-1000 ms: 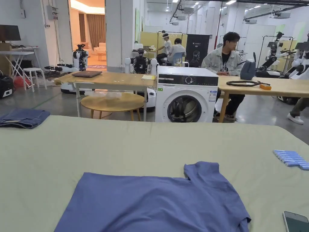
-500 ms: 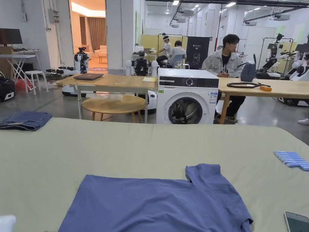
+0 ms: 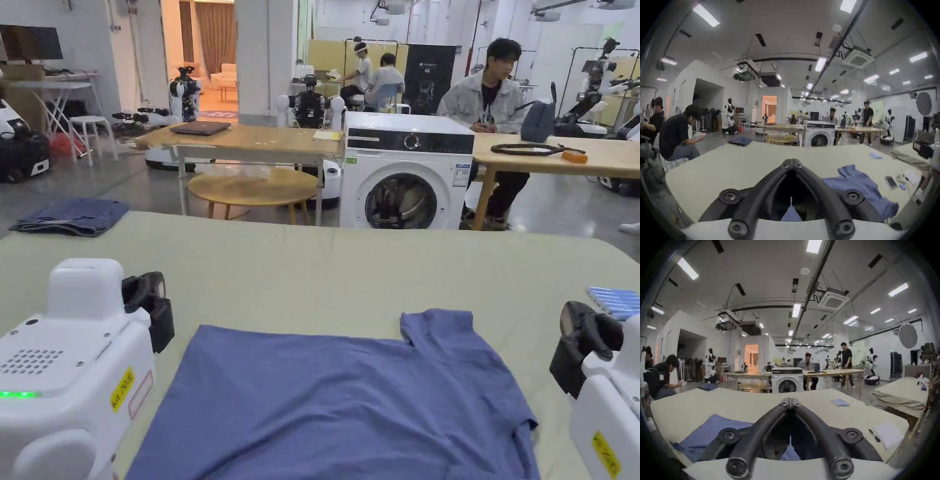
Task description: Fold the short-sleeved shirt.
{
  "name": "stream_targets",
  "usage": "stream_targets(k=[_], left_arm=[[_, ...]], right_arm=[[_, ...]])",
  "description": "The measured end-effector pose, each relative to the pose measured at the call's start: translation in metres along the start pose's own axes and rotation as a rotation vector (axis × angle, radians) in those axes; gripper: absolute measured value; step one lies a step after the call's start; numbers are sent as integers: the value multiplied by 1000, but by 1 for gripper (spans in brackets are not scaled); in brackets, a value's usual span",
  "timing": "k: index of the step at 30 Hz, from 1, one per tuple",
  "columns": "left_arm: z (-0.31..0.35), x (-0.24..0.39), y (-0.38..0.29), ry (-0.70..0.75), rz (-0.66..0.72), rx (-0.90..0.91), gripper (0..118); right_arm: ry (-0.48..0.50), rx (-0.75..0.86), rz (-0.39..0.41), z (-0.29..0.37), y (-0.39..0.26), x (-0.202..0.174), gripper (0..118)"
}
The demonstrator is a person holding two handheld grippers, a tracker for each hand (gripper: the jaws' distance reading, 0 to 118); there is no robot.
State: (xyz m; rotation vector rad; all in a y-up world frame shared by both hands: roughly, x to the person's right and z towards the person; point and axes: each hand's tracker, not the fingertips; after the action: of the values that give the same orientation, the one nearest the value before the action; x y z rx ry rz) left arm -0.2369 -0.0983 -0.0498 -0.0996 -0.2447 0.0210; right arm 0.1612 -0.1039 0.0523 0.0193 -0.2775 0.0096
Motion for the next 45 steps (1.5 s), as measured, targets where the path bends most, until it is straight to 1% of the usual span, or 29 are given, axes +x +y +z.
stream_targets(k=[1,4,6,8,9,10,11,12,13,19,20,21,22,23,24,28,29,30,31,32,33,34,37,39,40,41,42,43,45], left_arm=[[-1,-1,-2,-2,8,-5,0],[-6,-15,-12,-1,4,-95,0],[-11,-30,-23,-37,40,-189,0],[-19,-48,-39,-99,83,-369,0],[-23,-54,-50,-75,111,-488,3],[-26,-61,-64,-59,112,-565,41],[-27,-67,-79,-36,96,-616,85],[-29,-72,-94,-17,71,-685,111],[-29,-78,-111,-5,50,-765,116],[-16,-86,-168,34,81,-892,113],[-17,-85,-174,29,73,-901,104],[-18,-85,-179,31,64,-913,87],[-20,-84,-183,38,51,-927,45],[-21,-81,-186,55,33,-936,13],[-22,-80,-188,63,25,-937,4],[-21,-79,-182,54,64,-919,3],[-20,-80,-180,51,66,-909,3],[-18,-80,-177,51,67,-898,3],[-16,-80,-172,50,72,-892,3],[-15,-80,-168,50,74,-884,3],[-13,-80,-166,47,77,-876,3],[-12,-80,-164,48,76,-870,3],[-12,-79,-162,49,60,-866,3],[-13,-78,-163,51,56,-870,3],[-13,-78,-164,52,56,-871,3],[-13,-78,-164,52,61,-871,3],[-13,-79,-164,54,68,-873,3],[-13,-79,-164,56,77,-875,3],[-12,-81,-160,56,92,-872,3]], right_arm=[[32,-16,-8,-2,3,0,0],[13,-36,19,0,-27,-8,0],[22,-75,-7,0,-31,-3,0],[19,-102,-14,-1,-39,1,0],[15,-111,-10,0,-43,2,0],[18,-123,-6,2,-47,5,0],[19,-139,-2,3,-51,6,0],[18,-153,3,4,-55,8,0],[17,-171,8,5,-60,9,0],[12,-254,2,6,-82,15,0],[12,-266,2,7,-86,16,0],[10,-276,2,7,-89,16,0],[8,-287,2,8,-91,17,0],[7,-299,1,9,-93,18,0],[8,-309,0,10,-95,19,0],[-3,-407,20,9,-106,30,3],[-9,-453,22,7,-109,36,19],[-12,-502,14,5,-114,41,52],[-13,-575,0,1,-122,49,105],[-2,-644,-15,-1,-131,57,118],[-36,-619,-19,3,-137,65,118],[-2,-716,-18,5,-149,68,118],[12,-876,22,6,-180,76,117],[31,-951,17,4,-188,79,110],[39,-967,7,6,-194,79,91],[57,-972,0,8,-198,79,59],[90,-995,-2,7,-194,77,14],[111,-998,-14,8,-198,75,1],[83,-961,64,16,-201,69,1]])
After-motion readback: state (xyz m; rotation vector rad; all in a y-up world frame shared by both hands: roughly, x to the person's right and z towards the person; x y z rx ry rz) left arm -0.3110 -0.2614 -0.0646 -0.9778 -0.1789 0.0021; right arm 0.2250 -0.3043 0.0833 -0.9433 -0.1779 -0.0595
